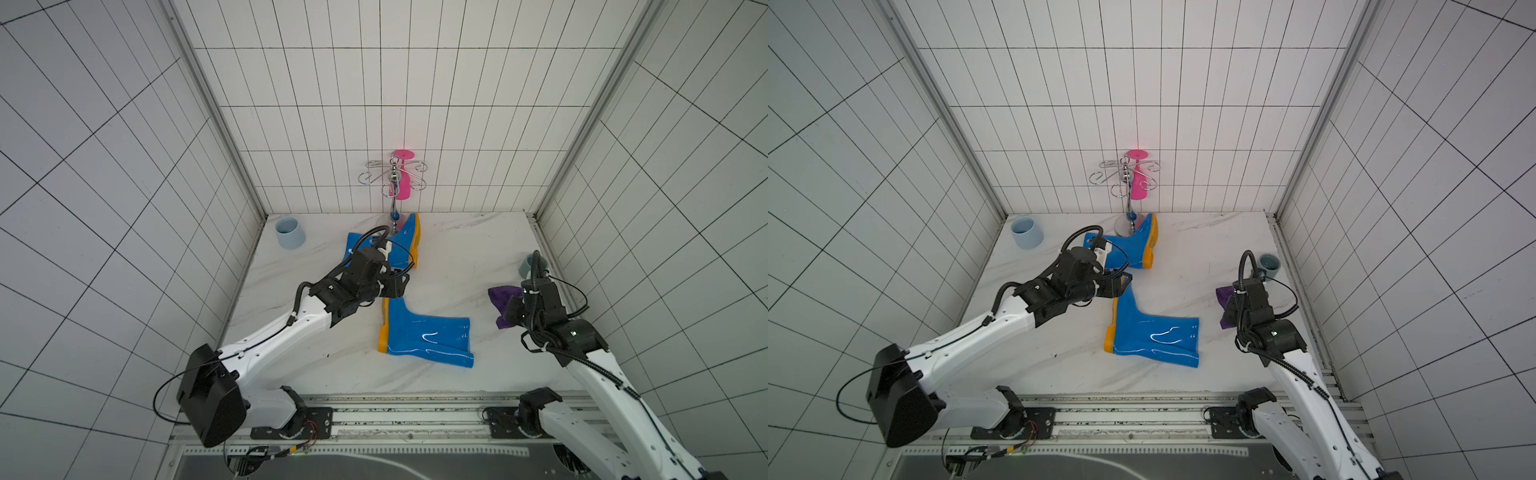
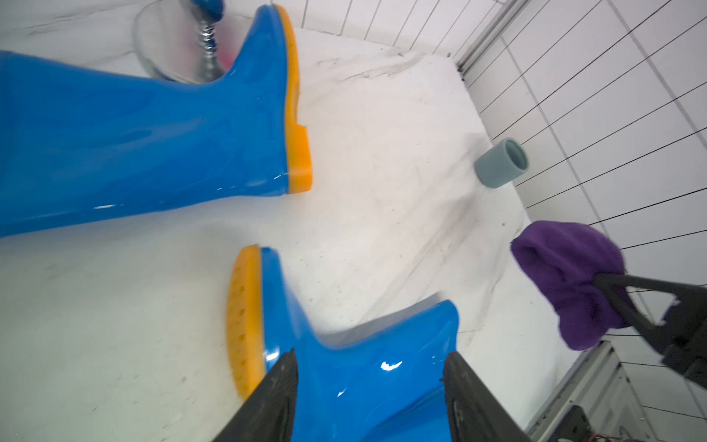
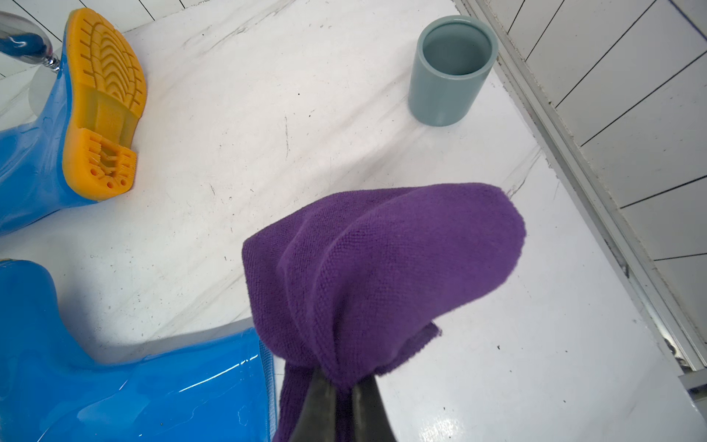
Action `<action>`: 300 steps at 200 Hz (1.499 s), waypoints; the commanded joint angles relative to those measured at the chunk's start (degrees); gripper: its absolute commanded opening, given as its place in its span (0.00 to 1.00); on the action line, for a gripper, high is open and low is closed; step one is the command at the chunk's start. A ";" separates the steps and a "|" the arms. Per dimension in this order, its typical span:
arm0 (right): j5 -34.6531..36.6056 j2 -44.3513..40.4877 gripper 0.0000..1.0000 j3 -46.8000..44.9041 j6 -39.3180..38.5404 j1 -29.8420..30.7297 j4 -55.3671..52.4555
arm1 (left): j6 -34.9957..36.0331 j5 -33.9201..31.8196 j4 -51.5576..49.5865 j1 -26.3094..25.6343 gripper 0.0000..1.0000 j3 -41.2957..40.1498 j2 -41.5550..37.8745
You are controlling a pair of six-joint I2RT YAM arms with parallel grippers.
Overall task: Wipe the rubber boots with a cloth
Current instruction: Wipe the dirt off the rubber boot.
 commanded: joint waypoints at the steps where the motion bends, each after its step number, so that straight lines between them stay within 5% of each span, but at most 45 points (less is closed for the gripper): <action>1: -0.91 0.10 0.00 6.23 0.08 -0.70 0.68 | 3.50 -1.45 -0.96 -0.15 0.61 -7.13 -2.17; 59: -2.36 0.12 0.00 6.25 -0.03 -0.70 0.77 | 4.23 -4.91 -3.46 0.45 0.62 -13.15 -1.68; 157: -3.12 0.78 0.00 4.95 -0.28 -0.65 0.90 | -0.32 1.77 8.76 0.38 0.57 -18.11 3.87; 235: -3.80 1.83 0.00 4.13 -0.96 -0.70 1.91 | -6.40 5.51 11.98 0.02 0.34 -23.70 4.19; 300: -8.38 3.18 0.00 5.09 0.52 2.00 3.42 | -10.58 7.19 14.12 -1.82 0.27 -25.93 3.09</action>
